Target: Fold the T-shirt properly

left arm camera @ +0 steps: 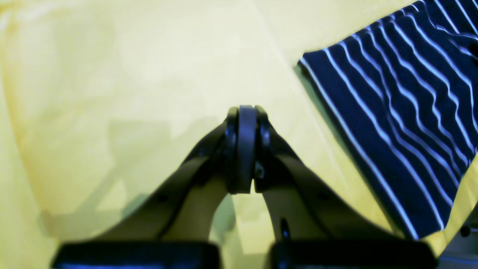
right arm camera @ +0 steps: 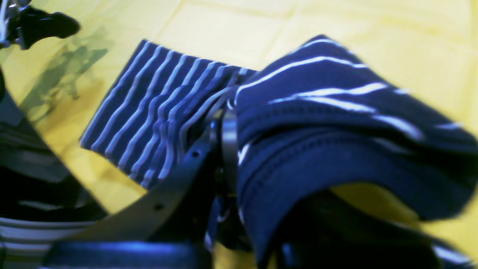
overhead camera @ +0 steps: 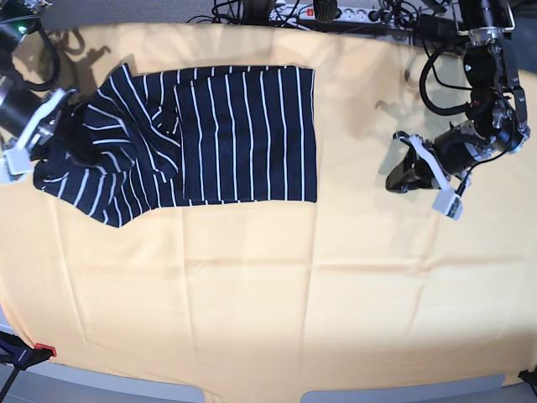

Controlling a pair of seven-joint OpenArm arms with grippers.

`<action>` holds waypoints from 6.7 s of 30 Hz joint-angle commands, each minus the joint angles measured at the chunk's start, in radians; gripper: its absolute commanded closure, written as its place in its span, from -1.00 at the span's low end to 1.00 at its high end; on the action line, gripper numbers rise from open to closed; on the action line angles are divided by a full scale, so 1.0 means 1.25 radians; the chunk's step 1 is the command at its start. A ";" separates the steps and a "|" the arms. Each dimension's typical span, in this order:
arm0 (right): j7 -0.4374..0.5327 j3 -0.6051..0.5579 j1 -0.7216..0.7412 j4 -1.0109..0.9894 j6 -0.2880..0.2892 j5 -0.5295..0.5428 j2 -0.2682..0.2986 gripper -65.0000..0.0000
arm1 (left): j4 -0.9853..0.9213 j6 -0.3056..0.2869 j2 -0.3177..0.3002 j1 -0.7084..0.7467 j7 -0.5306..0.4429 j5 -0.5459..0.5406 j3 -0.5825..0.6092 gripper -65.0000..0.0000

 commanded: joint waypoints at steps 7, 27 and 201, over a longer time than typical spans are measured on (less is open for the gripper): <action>0.018 -0.154 0.027 0.016 0.003 0.028 -0.079 1.00 | 0.012 -0.004 -0.013 -0.009 -0.015 -0.037 -0.005 1.00; 0.079 -0.519 0.107 0.013 0.003 -0.182 -0.211 1.00 | 0.012 -0.003 -0.013 -0.009 -0.015 -0.037 -0.005 1.00; 0.096 -0.777 0.262 -0.324 0.003 -0.217 0.153 1.00 | -0.360 0.007 -0.061 -0.345 -0.559 0.497 0.560 1.00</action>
